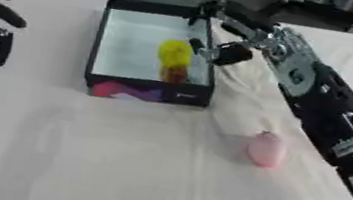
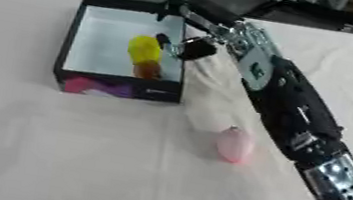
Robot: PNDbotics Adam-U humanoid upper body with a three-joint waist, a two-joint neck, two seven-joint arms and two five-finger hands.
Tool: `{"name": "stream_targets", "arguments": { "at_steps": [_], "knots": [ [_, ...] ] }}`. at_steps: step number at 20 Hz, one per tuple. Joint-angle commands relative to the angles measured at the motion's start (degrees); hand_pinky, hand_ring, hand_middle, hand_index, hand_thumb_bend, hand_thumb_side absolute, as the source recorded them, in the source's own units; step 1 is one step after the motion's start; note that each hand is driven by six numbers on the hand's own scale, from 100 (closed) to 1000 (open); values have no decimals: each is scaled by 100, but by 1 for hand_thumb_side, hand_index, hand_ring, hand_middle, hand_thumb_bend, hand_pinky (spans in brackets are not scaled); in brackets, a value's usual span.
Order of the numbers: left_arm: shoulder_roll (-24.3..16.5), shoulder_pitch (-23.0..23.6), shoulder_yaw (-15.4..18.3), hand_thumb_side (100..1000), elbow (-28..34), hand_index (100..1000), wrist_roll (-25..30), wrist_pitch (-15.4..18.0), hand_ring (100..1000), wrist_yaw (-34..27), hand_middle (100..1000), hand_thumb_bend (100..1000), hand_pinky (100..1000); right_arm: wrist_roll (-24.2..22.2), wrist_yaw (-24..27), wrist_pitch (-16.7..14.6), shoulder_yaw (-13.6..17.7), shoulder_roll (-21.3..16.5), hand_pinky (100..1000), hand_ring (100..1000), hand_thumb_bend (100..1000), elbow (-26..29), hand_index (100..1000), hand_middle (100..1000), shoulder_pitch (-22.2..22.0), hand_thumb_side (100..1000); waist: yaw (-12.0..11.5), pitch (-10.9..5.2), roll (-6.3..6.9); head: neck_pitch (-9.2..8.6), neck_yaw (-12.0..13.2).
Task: Pick up objects on the table and place them in the box.
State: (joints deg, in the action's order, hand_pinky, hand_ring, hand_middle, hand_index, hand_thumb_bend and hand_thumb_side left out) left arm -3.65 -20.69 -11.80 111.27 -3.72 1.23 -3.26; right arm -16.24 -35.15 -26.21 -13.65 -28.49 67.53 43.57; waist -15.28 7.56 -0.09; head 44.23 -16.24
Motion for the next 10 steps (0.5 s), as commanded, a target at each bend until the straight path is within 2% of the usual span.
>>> {"name": "stream_targets", "arguments": {
  "at_steps": [1,6,10],
  "knots": [
    [-23,-62,-18,804,95,799,22,4,454,5,548,100,100,266,-240,208,129,-152,834,794,100,2,898,689,57,657,20,-41,0,-11,9],
    [-91,-17,34,805,75,799,-34,6,455,42,548,100,100,559,-67,317,243,-442,835,793,100,371,897,685,-191,486,153,-58,-23,-11,138],
    [-172,36,86,805,67,799,-89,18,455,76,548,100,100,710,581,412,425,-815,837,794,100,1254,891,679,-700,315,284,-69,-61,-11,295]
  ]
}}
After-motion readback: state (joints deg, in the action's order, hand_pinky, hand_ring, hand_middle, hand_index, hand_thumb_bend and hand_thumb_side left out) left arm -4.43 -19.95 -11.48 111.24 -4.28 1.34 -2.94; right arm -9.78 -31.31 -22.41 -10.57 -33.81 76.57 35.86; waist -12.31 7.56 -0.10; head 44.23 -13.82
